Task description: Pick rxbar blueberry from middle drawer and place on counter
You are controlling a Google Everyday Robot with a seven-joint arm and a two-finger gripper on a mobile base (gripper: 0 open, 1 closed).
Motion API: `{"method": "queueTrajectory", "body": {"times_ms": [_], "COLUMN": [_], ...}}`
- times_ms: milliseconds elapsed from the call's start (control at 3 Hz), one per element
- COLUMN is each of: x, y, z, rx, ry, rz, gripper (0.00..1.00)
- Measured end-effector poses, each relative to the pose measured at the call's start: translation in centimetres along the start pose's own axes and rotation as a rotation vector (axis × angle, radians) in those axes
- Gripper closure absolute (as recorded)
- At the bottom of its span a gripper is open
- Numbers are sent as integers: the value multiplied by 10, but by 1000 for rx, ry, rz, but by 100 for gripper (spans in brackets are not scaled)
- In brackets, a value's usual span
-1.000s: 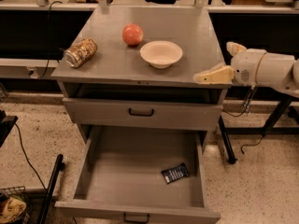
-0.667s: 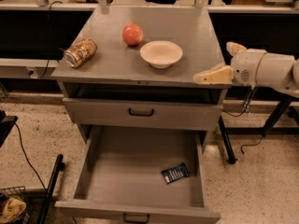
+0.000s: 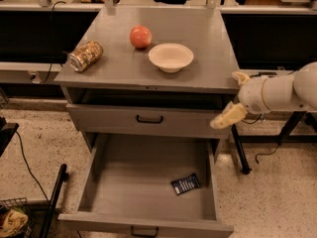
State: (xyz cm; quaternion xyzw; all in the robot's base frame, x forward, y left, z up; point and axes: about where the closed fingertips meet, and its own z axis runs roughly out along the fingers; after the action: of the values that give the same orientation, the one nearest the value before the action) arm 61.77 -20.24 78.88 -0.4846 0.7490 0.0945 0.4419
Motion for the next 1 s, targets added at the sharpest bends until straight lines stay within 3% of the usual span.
{"method": "queueTrajectory", "body": {"times_ms": [333, 667, 1000], "x": [7, 6, -11], "y": [5, 5, 1], "z": [4, 4, -3], "rx": [-15, -15, -32], "ry": [24, 21, -39], "rz": [-65, -57, -89], "gripper": [0, 0, 14]}}
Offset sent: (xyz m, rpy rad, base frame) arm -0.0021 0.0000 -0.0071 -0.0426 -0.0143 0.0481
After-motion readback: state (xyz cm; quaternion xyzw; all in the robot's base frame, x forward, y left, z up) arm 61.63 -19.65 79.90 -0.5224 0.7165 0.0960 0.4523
